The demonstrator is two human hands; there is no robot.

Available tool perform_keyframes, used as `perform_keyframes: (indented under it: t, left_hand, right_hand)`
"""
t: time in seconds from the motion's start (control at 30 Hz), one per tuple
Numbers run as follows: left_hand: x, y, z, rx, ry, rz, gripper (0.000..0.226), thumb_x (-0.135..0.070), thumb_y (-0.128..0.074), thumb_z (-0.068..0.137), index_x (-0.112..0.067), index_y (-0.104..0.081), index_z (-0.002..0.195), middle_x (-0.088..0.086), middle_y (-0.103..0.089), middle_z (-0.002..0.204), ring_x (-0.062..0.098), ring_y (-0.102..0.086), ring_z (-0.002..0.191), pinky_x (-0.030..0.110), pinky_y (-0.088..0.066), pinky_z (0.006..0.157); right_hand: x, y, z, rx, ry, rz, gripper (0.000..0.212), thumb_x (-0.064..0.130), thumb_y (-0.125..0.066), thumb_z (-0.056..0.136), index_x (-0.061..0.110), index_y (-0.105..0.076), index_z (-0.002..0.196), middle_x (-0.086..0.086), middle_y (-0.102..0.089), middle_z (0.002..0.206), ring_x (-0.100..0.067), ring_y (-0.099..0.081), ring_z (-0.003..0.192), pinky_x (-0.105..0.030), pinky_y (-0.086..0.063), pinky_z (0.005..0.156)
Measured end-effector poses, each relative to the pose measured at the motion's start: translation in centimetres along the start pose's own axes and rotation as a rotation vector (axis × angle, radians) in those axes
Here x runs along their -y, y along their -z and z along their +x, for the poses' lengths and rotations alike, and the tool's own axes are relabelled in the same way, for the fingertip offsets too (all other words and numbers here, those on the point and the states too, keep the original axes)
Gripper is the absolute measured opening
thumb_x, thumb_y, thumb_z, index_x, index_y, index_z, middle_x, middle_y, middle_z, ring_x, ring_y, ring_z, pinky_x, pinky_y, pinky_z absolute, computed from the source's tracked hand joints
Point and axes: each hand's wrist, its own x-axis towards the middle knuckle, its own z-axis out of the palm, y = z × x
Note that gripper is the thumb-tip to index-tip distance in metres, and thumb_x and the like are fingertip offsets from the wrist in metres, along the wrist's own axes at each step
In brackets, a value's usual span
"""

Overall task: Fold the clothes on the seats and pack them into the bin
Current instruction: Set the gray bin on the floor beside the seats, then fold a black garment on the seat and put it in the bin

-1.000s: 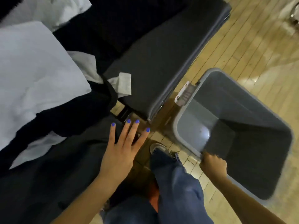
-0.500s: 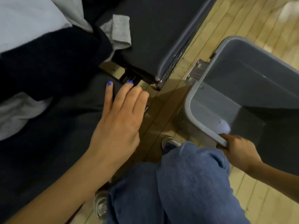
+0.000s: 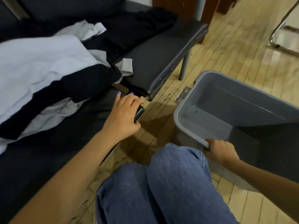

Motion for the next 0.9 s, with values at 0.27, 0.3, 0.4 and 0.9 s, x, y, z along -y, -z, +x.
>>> perform_keyframes:
  t: [0.27,0.3,0.4,0.9]
  left_hand:
    - [-4.7,2.1,-1.8,0.065,0.229,-0.341,0.029,-0.017,-0.059,0.089,-0.016,-0.061,0.117,0.003,-0.059,0.120,0.024,-0.053,0.113,0.039,-0.040,0.100]
    - [-4.9,2.3,-2.8,0.098,0.220,-0.282,0.029,-0.019,-0.058,0.090,-0.019,-0.060,0.118,0.002,-0.057,0.123,0.023,-0.053,0.114,0.040,-0.038,0.102]
    - [-3.8,4.3,-6.5,0.085,0.235,-0.033,0.026,-0.023,-0.055,0.090,-0.023,-0.061,0.116,-0.002,-0.059,0.121,0.021,-0.054,0.113,0.040,-0.032,0.107]
    - [-2.0,8.2,-15.7,-0.359,0.674,-0.294,0.026,-0.012,-0.053,0.092,-0.017,-0.060,0.117,0.000,-0.060,0.117,0.019,-0.055,0.108,0.042,-0.045,0.094]
  right_hand:
    - [0.3,0.4,-0.5,0.028,-0.028,0.033,0.024,0.024,-0.048,0.091,0.024,-0.058,0.113,-0.003,-0.065,0.100,-0.023,-0.058,0.081,-0.029,-0.045,0.067]
    - [0.4,0.4,-0.6,0.027,-0.031,0.038,0.025,0.022,-0.049,0.091,0.023,-0.057,0.114,-0.003,-0.064,0.099,-0.023,-0.059,0.083,-0.029,-0.045,0.068]
    - [0.6,0.5,-1.1,-0.005,-0.053,0.006,0.022,0.020,-0.048,0.091,0.019,-0.057,0.111,0.000,-0.054,0.088,-0.021,-0.058,0.081,-0.028,-0.044,0.066]
    - [0.7,0.4,-2.1,-0.113,-0.092,-0.018,0.025,0.029,-0.049,0.090,0.025,-0.061,0.112,0.000,-0.064,0.100,-0.018,-0.061,0.086,-0.027,-0.048,0.069]
